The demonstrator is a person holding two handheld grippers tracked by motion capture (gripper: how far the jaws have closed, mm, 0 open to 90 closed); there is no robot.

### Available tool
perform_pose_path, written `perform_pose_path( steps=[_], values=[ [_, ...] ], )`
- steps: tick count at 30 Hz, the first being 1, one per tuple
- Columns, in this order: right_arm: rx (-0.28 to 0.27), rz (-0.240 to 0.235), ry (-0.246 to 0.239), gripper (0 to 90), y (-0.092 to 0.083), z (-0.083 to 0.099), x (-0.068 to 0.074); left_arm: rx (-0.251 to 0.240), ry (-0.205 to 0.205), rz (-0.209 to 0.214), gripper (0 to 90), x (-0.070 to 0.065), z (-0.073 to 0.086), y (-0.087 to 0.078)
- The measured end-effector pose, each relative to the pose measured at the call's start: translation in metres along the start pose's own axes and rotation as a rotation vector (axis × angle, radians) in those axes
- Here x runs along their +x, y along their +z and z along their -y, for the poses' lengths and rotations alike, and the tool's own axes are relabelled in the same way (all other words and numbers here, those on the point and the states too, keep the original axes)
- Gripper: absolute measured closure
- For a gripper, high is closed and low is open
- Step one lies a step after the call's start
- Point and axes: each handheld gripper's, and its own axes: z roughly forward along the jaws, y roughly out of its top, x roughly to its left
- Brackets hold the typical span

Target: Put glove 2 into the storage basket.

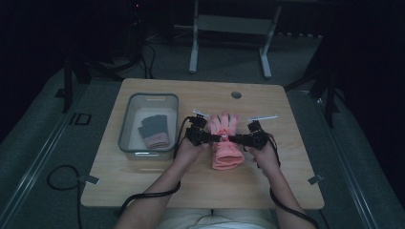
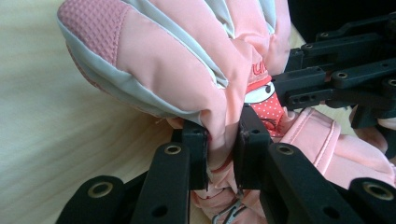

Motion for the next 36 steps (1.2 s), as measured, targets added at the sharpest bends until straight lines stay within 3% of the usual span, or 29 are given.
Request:
perform_pose_path(
  steps=[8,12,23,36],
  values=[
    [-0.057,-0.017,-0.054,69.6,-0.011,-0.029,0.028,-0.054,0.03,-0.04,77.8,-0.008,-0.014,-0.043],
    [-0.065,-0.026,-0.074,69.6,-0.011,-0.04,0.039,-0.071,0.026,-0.049,77.8,-0.007,-0.017,-0.057],
    [-0.091,-0.036,-0.166,69.9,0.003,-0.087,0.087,-0.141,0.027,-0.144,77.8,0.002,-0.029,-0.119],
    [-0.083,-0.086,-0.216,70.2,0.026,-0.121,0.126,-0.171,0.01,-0.219,77.7,0.017,-0.029,-0.168]
  ],
)
